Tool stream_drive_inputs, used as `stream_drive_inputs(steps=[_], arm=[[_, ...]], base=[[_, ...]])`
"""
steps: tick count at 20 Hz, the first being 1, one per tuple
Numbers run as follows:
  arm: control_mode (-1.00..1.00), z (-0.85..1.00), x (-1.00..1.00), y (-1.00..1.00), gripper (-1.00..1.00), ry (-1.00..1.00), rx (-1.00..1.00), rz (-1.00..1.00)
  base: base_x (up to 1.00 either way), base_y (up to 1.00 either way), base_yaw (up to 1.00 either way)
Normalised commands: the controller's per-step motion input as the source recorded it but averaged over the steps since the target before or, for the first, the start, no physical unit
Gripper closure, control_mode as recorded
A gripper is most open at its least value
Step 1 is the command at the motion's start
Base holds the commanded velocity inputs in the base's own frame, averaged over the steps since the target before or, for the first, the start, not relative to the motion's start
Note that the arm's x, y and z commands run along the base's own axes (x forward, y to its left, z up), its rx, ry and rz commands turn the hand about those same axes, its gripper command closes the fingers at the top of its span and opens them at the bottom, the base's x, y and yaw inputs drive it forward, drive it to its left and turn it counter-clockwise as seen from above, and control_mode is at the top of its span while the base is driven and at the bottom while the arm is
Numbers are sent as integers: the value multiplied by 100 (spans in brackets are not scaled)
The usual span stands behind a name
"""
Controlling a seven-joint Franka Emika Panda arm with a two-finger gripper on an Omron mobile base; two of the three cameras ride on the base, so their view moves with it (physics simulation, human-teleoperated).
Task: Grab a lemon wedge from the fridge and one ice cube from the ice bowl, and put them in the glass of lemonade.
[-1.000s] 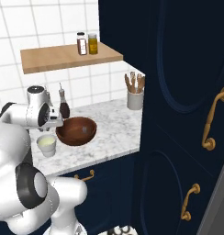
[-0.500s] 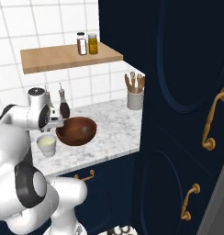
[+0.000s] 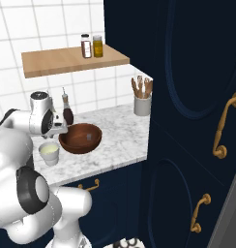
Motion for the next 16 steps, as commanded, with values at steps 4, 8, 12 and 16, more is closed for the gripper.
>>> stream_drive_inputs(steps=[4, 8, 12, 16], arm=[[-100, -2, 0, 14, 100, 0, 0, 0], [-100, -13, 0, 15, 100, 0, 0, 0], [-100, -10, 0, 0, -100, 0, 0, 0], [-100, 0, 0, 0, -100, 0, 0, 0]], base=[[0, 0, 0], [0, 0, 0], [0, 0, 0], [0, 0, 0]])
